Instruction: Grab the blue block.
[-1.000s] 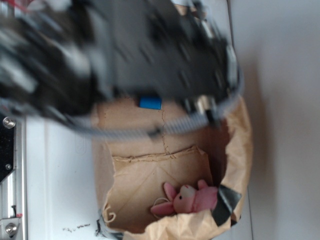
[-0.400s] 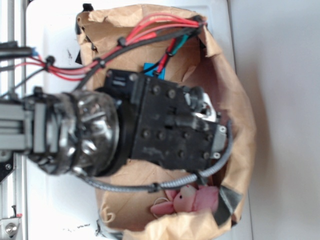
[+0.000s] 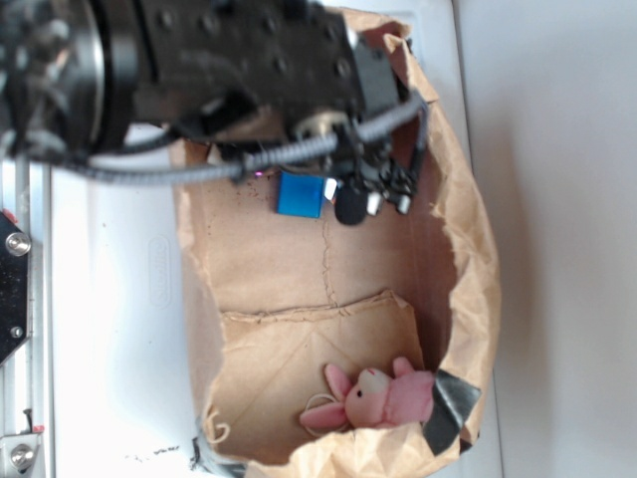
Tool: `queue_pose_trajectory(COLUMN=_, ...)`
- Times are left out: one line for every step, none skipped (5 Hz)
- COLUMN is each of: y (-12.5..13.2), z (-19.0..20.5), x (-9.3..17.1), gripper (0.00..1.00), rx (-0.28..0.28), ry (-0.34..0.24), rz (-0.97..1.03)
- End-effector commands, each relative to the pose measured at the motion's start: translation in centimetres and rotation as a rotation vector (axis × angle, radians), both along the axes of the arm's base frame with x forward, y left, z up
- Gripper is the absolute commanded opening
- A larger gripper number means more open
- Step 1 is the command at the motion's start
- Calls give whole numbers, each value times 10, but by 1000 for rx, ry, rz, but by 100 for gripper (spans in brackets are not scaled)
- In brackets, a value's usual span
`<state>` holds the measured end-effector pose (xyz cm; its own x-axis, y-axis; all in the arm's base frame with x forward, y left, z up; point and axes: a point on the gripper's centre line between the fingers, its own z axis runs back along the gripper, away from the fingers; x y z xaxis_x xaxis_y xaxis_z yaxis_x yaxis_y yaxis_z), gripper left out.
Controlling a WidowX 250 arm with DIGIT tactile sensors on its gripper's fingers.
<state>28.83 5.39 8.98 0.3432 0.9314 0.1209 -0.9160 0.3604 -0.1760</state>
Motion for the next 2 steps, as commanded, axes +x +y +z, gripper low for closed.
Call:
queue_pose_trajectory(y=25, z=15, x=4, gripper=100, rx=-90, ry=-93, rz=44)
queue_pose_trajectory(y=26, z=14, x=-1, gripper=100, rx=-101, ry=-88, rz=40)
